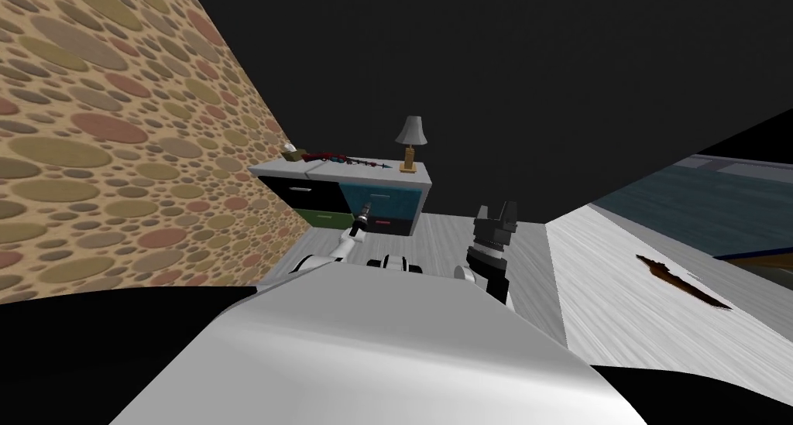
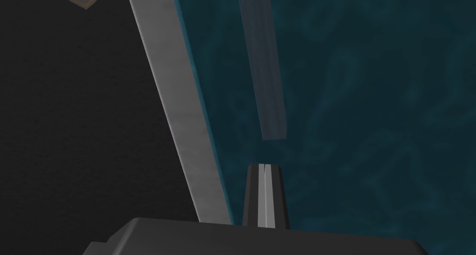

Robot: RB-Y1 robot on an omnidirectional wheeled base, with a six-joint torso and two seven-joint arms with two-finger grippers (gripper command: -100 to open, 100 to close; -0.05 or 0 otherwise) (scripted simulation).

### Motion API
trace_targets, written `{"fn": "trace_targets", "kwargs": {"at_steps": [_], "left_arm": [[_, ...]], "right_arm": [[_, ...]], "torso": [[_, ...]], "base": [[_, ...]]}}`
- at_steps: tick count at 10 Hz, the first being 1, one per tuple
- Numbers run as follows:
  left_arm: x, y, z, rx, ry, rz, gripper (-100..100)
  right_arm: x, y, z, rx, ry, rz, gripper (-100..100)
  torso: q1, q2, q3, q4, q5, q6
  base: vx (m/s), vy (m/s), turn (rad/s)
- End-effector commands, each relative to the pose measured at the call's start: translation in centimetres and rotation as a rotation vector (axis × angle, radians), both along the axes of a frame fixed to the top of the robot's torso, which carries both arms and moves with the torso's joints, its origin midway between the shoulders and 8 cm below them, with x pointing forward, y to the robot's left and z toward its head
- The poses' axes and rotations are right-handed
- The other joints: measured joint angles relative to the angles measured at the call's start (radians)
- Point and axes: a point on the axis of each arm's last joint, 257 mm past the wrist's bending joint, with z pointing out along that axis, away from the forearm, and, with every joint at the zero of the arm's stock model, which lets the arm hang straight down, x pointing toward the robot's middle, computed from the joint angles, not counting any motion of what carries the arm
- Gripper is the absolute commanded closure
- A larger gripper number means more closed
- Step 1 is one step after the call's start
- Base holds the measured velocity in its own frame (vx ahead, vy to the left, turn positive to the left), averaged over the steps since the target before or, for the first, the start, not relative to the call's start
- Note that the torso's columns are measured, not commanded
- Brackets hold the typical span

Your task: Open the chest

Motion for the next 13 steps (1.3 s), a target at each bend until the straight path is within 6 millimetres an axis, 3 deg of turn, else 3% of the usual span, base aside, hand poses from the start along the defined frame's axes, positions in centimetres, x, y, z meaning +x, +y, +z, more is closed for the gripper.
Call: {"fn": "trace_targets", "kwargs": {"at_steps": [1,2,7,8,11,12,13], "left_arm": [[0.2,-0.1,-0.2,-0.001,0.006,-0.002,100],[0.4,0.2,-0.2,-0.004,0.010,0.004,-100],[0.6,0.5,-0.1,-0.007,0.013,0.011,-100],[0.6,0.5,-0.1,-0.007,0.013,0.011,100],[-0.7,6.8,-0.6,-0.012,0.021,0.095,100],[-0.7,6.8,-0.6,-0.012,0.021,0.095,100],[-1.2,8.8,-0.6,-0.014,0.023,0.123,100]], "right_arm": [[0.0,0.0,0.0,0.000,0.000,0.000,0],[0.0,0.0,0.0,0.000,0.000,0.000,0],[0.0,0.0,0.0,0.000,0.000,0.000,0],[0.0,0.0,0.0,0.000,0.000,0.000,0],[0.0,0.0,0.0,0.000,0.000,0.000,0],[0.0,0.0,0.0,0.000,0.000,0.000,0],[0.0,0.0,0.0,0.000,0.000,0.000,0]], "torso": [[0.000,-0.002,-0.001,0.000,0.000,0.000],[0.001,-0.004,-0.002,-0.001,0.000,0.000],[0.000,0.004,0.002,0.001,0.000,0.000],[-0.001,0.007,0.004,0.002,0.000,0.000],[-0.001,0.004,0.002,0.001,0.000,0.000],[-0.002,0.003,0.002,0.001,-0.001,0.000],[0.001,-0.002,-0.001,0.000,0.000,-0.001]], "base": [[-0.016,-0.004,-0.003],[0.099,0.018,-0.018],[0.134,0.020,-0.008],[0.012,0.002,0.001],[-0.111,-0.039,-0.269],[-0.110,-0.054,-0.052],[-0.097,-0.028,-0.164]]}}
